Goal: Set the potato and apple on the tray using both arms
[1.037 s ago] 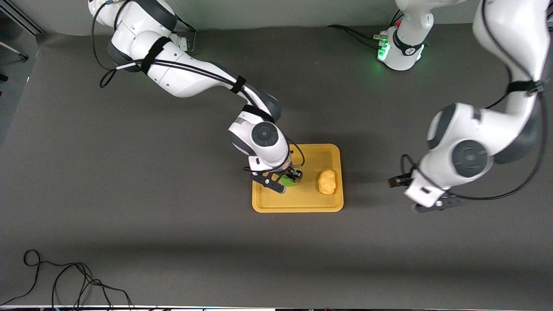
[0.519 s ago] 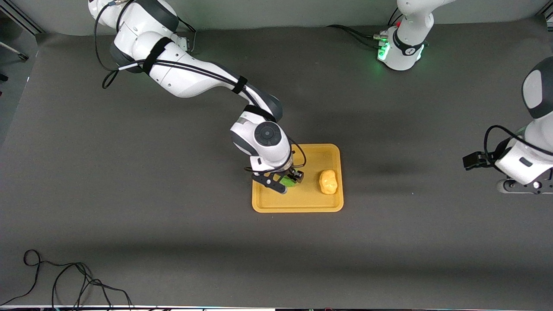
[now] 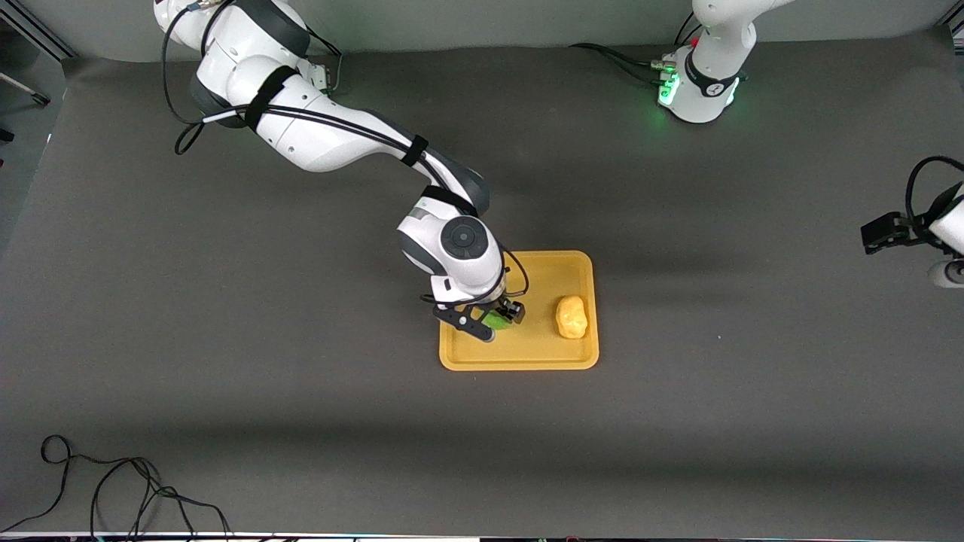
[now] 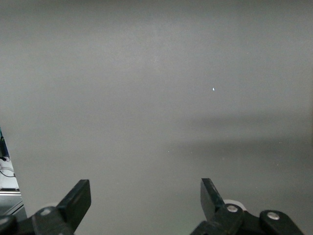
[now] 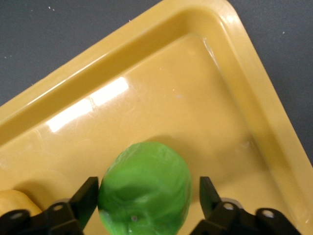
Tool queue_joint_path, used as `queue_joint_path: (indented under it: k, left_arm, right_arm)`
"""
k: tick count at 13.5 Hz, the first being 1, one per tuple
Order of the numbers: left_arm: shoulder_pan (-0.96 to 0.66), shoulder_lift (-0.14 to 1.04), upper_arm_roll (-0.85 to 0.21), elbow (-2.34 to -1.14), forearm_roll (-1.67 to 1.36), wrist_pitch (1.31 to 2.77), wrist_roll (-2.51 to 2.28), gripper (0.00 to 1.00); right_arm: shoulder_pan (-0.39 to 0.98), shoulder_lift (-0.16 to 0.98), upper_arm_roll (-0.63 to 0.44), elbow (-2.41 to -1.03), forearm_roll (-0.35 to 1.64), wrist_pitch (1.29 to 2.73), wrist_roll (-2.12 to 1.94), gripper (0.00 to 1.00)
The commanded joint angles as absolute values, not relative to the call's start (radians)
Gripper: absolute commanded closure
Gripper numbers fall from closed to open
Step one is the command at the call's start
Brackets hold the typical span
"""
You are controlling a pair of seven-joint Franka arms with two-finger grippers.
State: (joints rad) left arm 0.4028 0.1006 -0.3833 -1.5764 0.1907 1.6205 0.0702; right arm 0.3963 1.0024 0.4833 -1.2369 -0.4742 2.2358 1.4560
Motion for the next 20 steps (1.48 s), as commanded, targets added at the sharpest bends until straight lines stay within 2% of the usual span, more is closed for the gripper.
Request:
queue_joint_path:
  k: [1, 2, 3, 5, 9, 10, 13, 14, 16, 20]
  left_arm:
    - [0.259, 0.063, -0.188, -1.577, 0.108, 1.617, 0.115, 0.0]
    - [0.138, 0.046, -0.05, -1.581, 0.098, 1.618, 0.144, 0.0]
    - [0.065, 0.038, 0.024, -1.585, 0.098, 1.623, 0.149, 0.0]
    - [0.038, 0.028, 0.043, -1.588, 0.098, 1.628, 0.149, 0.0]
    - [-0.057, 0.023, 0.094, -1.594, 0.1, 1.64, 0.135, 0.0]
    - [-0.058, 0.021, 0.094, -1.595, 0.1, 1.644, 0.137, 0.0]
    - [-0.057, 0.018, 0.107, -1.6, 0.101, 1.654, 0.14, 0.0]
    - [-0.049, 0.018, 0.107, -1.6, 0.101, 1.654, 0.143, 0.0]
    - [-0.051, 0.018, 0.104, -1.6, 0.101, 1.654, 0.146, 0.0]
    - [-0.058, 0.018, 0.101, -1.605, 0.098, 1.661, 0.147, 0.0]
  right_arm:
    - [0.379, 0.98, 0.5, -1.21, -0.497, 2.159, 1.471, 0.0]
    - [0.371, 0.951, 0.514, -1.209, -0.495, 2.12, 1.467, 0.0]
    - [0.335, 0.906, 0.534, -1.221, -0.492, 2.073, 1.453, 0.0]
    - [0.269, 0.813, 0.587, -1.221, -0.473, 1.911, 1.32, 0.0]
    - [0.122, 0.629, 0.569, -1.241, -0.283, 1.702, 0.982, 0.0]
    - [0.104, 0.577, 0.527, -1.276, -0.243, 1.697, 0.895, 0.0]
    - [0.118, 0.415, 0.243, -1.346, 0.007, 1.687, 0.603, 0.0]
    - [0.123, 0.358, 0.166, -1.383, 0.03, 1.683, 0.497, 0.0]
    - [0.121, 0.27, 0.077, -1.433, 0.037, 1.674, 0.385, 0.0]
    - [0.118, 0.183, -0.026, -1.422, 0.026, 1.551, 0.269, 0.0]
